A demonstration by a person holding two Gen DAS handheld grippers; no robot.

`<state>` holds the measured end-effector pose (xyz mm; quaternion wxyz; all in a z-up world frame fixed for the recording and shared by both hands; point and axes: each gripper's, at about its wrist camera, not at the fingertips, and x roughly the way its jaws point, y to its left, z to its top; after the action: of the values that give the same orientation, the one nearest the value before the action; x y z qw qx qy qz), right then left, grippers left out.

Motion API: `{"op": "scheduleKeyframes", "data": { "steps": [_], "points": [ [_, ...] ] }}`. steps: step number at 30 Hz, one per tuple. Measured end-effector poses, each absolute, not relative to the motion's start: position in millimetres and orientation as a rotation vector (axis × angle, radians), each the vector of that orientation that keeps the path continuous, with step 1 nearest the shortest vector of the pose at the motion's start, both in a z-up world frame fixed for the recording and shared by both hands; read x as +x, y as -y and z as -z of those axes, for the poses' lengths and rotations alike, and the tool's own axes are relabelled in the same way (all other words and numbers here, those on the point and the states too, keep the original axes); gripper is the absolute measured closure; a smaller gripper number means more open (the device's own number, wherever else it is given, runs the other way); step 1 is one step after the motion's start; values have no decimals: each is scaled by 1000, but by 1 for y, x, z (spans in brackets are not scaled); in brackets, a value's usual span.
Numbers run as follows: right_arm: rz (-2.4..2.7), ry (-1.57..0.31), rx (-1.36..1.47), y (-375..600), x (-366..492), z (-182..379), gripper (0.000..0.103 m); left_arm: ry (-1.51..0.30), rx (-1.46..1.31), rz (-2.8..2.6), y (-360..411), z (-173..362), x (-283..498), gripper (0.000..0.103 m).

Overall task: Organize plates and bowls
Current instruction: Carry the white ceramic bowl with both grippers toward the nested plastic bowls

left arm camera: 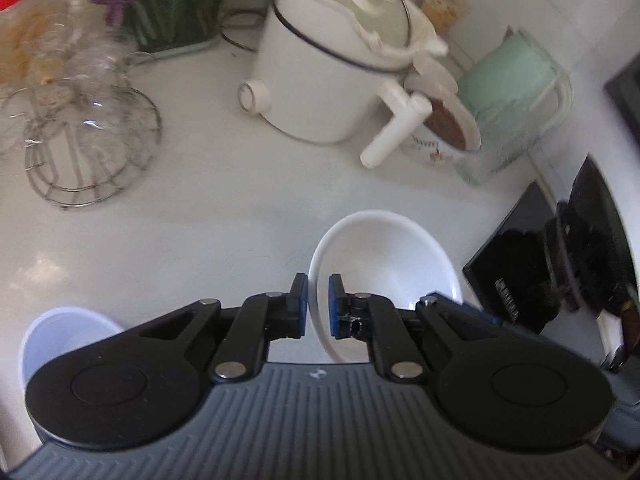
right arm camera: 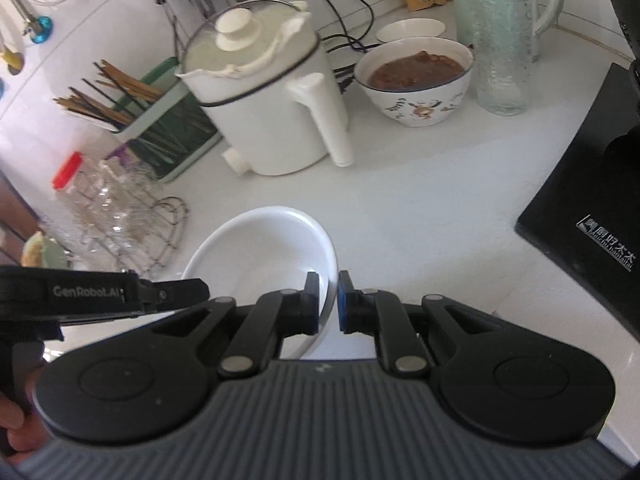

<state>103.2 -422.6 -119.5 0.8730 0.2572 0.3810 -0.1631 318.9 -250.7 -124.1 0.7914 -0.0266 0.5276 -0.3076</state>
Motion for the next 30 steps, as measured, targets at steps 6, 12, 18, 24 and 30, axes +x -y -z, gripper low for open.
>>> {"op": "scheduleKeyframes", "data": {
  "steps": [6,12,18,24,30],
  "points": [
    [269,-777,570,403,102,99,91,-1102,-86,648,219,95,319,92],
    [224,-746,573,382,106,80,91,-1133,-131,621,188,82,321,92],
    [198,-750,569,363,115,76,91,-1132,-158,598,158,78,320,92],
    [164,-741,581,346,121,72,91,-1123,-194,572,127,76,318,92],
    [119,-755,574,327,132,72,91,-1096,-201,543,101,70,317,92]
  ]
}}
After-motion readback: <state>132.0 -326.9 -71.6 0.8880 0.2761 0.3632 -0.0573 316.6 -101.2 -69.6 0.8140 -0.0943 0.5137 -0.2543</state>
